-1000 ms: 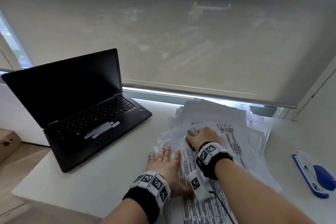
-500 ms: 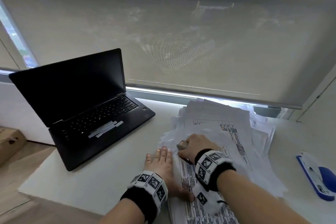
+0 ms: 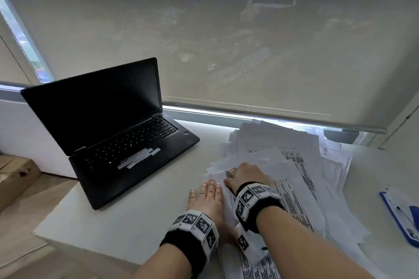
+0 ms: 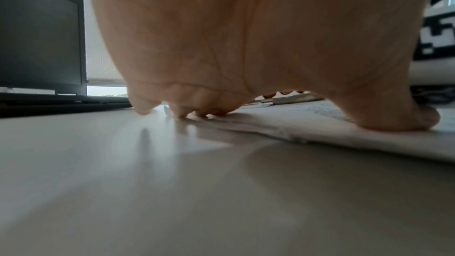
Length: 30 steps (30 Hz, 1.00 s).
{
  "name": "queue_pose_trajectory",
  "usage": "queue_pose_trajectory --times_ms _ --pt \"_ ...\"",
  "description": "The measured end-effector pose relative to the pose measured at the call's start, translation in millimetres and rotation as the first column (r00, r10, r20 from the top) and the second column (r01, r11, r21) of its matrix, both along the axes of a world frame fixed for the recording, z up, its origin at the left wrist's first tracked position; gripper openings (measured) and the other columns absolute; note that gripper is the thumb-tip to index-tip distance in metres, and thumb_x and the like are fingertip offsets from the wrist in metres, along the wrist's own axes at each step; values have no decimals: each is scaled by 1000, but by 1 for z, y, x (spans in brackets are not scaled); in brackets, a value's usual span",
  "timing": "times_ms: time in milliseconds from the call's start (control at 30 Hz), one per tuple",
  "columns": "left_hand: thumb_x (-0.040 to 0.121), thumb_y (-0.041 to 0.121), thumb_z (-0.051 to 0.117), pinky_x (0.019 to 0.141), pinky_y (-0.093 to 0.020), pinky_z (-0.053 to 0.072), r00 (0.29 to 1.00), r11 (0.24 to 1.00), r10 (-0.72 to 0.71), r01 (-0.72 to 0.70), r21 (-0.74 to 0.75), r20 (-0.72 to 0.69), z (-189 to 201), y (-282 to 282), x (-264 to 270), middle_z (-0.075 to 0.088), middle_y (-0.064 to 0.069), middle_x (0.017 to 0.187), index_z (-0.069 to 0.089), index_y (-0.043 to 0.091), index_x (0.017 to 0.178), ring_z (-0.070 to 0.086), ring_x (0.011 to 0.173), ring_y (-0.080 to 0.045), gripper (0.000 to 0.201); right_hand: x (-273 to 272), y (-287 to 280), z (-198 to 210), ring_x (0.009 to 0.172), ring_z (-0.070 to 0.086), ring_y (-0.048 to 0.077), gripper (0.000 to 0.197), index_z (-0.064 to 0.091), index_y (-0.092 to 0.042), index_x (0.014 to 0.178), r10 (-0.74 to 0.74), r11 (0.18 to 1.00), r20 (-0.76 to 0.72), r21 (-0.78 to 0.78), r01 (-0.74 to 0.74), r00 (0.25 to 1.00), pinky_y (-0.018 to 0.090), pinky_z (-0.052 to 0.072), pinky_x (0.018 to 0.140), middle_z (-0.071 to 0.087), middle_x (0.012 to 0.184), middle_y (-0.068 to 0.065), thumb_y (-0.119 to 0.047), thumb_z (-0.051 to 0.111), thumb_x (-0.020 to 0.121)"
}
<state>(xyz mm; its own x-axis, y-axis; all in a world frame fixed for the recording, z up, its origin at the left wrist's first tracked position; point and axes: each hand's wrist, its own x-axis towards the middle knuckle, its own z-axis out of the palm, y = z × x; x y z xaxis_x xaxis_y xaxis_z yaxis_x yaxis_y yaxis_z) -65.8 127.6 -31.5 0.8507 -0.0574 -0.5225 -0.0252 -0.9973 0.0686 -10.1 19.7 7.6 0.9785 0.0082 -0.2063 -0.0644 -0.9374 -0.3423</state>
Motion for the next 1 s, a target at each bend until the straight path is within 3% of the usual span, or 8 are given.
queue_pose_trajectory --times_ms 200,367,533,700,767,833,900,1000 --pt "84 67 50 118 -51 -9 1000 1000 -1 1 -7 26 -1 0 -2 -23 -8 161 -20 11 152 -19 148 -25 112 15 5 -8 80 65 23 33 65 -12 91 -43 992 18 119 40 999 28 53 75 70 94 7 -42 71 79" --pt "84 73 44 117 -51 -10 998 1000 -17 17 -9 54 2 1 -5 -25 -6 160 -22 12 151 -19 148 -23 112 21 -1 -14 70 66 16 39 68 -15 81 -74 969 -10 234 75 997 24 52 68 70 79 1 -51 72 68" --pt "78 77 50 117 -51 -12 998 999 18 -16 -39 65 3 0 -6 -26 -4 160 -26 17 150 -21 148 -22 120 19 -7 -13 63 64 11 36 71 -13 80 -95 938 -10 335 93 995 19 48 57 69 74 -1 -48 75 70" --pt "61 81 62 120 -51 3 963 948 229 -188 -258 139 10 11 -16 -26 -3 159 -26 26 150 -1 151 -25 137 21 -17 -16 65 66 12 37 72 -18 78 -162 889 24 438 135 987 25 55 64 70 69 -4 -53 75 66" --pt "58 77 71 120 -44 16 901 863 396 -300 -405 177 16 18 -16 1 -1 163 -8 19 154 16 148 -22 137 19 -20 -18 65 66 10 38 72 -19 76 -153 880 62 463 108 986 25 55 66 69 67 -6 -56 74 67" --pt "65 56 81 108 -33 37 805 701 572 -380 -604 157 21 22 -10 45 1 138 17 12 149 43 130 -22 114 14 -22 -19 62 64 6 38 72 -19 74 -135 875 106 480 68 985 22 53 62 68 63 -8 -57 73 68" --pt "71 34 85 87 -30 49 720 460 694 -448 -767 -4 21 22 -3 57 5 102 31 10 144 59 101 -20 94 12 -23 -18 61 64 4 37 72 -20 73 -129 861 126 507 48 984 20 52 58 68 62 -8 -57 73 69" --pt "71 14 86 66 -32 55 659 229 731 -481 -846 -178 13 20 2 68 -6 90 58 3 119 68 81 -21 57 11 -24 -18 62 64 4 36 72 -21 73 -135 854 152 519 38 979 21 52 59 68 63 -8 -57 73 70"
